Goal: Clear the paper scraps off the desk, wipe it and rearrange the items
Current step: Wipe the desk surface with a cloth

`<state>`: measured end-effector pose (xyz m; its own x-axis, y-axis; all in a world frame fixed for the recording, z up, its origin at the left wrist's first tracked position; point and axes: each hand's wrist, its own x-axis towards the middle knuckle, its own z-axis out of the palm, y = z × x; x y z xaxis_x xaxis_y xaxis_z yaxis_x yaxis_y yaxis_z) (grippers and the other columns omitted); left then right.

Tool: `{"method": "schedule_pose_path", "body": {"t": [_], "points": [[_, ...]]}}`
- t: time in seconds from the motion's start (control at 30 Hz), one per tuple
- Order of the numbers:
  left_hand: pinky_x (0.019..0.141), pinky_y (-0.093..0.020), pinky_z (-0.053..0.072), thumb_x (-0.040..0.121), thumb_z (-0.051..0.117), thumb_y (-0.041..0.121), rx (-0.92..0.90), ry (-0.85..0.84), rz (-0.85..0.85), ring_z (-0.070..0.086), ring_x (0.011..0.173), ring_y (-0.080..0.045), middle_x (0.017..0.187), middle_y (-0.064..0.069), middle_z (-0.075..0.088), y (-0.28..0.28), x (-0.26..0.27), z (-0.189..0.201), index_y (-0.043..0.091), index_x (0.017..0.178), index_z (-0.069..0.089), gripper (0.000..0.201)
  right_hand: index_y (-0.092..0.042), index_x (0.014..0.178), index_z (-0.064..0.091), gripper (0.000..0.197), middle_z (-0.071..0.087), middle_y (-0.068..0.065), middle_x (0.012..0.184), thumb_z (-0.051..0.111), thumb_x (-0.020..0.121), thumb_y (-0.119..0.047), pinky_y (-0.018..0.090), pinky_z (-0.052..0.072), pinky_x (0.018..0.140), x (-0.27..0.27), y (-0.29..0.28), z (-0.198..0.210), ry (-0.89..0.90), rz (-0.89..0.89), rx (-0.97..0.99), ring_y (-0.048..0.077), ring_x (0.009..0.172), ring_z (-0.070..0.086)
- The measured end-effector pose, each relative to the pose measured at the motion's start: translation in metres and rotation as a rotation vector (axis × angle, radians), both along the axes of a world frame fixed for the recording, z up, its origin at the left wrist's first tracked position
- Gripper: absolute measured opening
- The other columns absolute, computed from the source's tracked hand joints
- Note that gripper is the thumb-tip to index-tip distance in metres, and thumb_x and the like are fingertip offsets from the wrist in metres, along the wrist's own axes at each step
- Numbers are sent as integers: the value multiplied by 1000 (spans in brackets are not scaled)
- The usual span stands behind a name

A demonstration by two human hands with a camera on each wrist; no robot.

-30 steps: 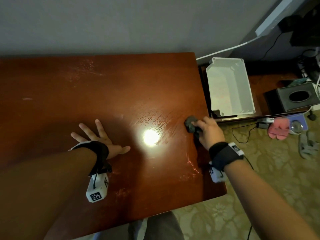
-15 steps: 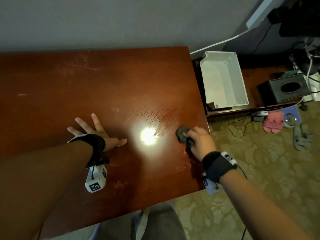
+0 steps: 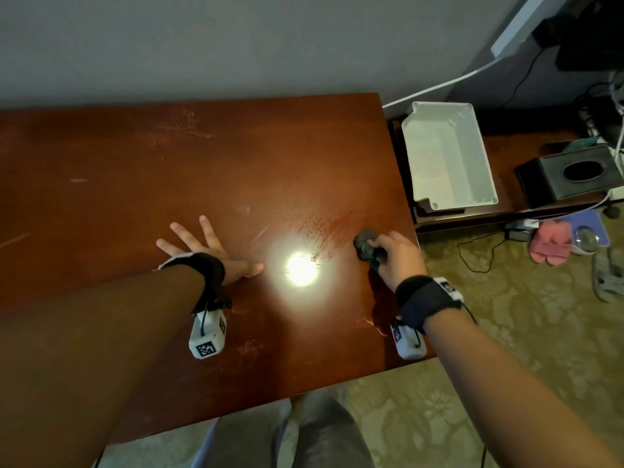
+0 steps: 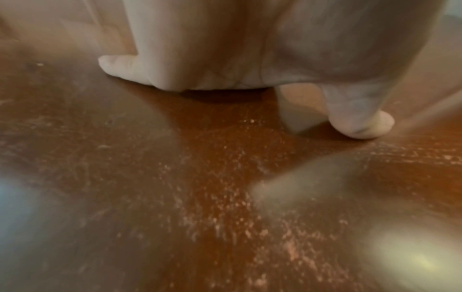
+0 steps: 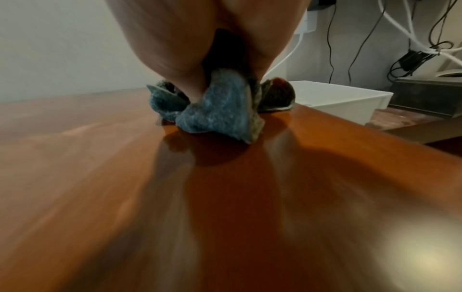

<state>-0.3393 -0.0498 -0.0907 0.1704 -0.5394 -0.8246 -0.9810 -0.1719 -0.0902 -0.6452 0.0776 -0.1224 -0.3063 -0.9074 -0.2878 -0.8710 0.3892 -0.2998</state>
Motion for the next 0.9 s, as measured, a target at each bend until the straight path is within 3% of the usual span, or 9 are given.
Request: {"method": "schedule_pose_path", "body": {"t": [0.2,0.33,0.5,0.6,0.7,0.8,0.9], "points": [[110,-74,8,54,53,95,-12,10,-26,-23,140,-55,149,-22,-43,5,2,1,27,142,-42,146,-18,109,67,34,59,10,107,60,81,-1,37,49,84,3,-43,8,19,-47,31,36,99,59],[113,-71,7,59,53,93,-35,0,-42,-20,141,-54,151,-22,-39,7,1,3,26,144,-38,142,-17,106,67,32,58,7,101,60,80,-1,34,47,78,23,1,11,1,-19,49,33,95,58],[113,-69,5,57,51,95,-31,-15,-54,-18,141,-56,152,-24,-37,4,2,1,25,145,-38,143,-18,105,67,33,60,6,104,67,77,-2,33,46,80,53,86,15,-35,8,110,32,98,57],[112,-70,5,58,51,95,-27,-14,-52,-19,141,-56,151,-25,-38,5,1,4,24,145,-38,143,-19,104,67,34,59,3,104,68,75,-1,32,45,80,62,102,15,-49,4,149,28,100,56],[111,-71,4,58,50,95,-21,-10,-40,-20,141,-56,151,-24,-38,5,1,3,24,145,-37,143,-20,110,66,35,58,2,109,64,80,-2,34,45,84,57,91,18,-45,58,169,29,106,55],[111,-72,5,59,52,94,-21,-2,-31,-21,140,-56,151,-24,-39,5,0,2,25,145,-38,143,-20,112,67,34,61,7,119,64,82,-2,35,46,95,40,62,18,-19,8,123,32,114,55],[112,-71,4,58,52,95,-18,2,-31,-22,140,-56,150,-24,-39,4,0,0,25,145,-38,143,-18,105,68,32,61,7,104,65,79,0,34,49,86,16,14,14,0,-72,20,33,99,60]]}}
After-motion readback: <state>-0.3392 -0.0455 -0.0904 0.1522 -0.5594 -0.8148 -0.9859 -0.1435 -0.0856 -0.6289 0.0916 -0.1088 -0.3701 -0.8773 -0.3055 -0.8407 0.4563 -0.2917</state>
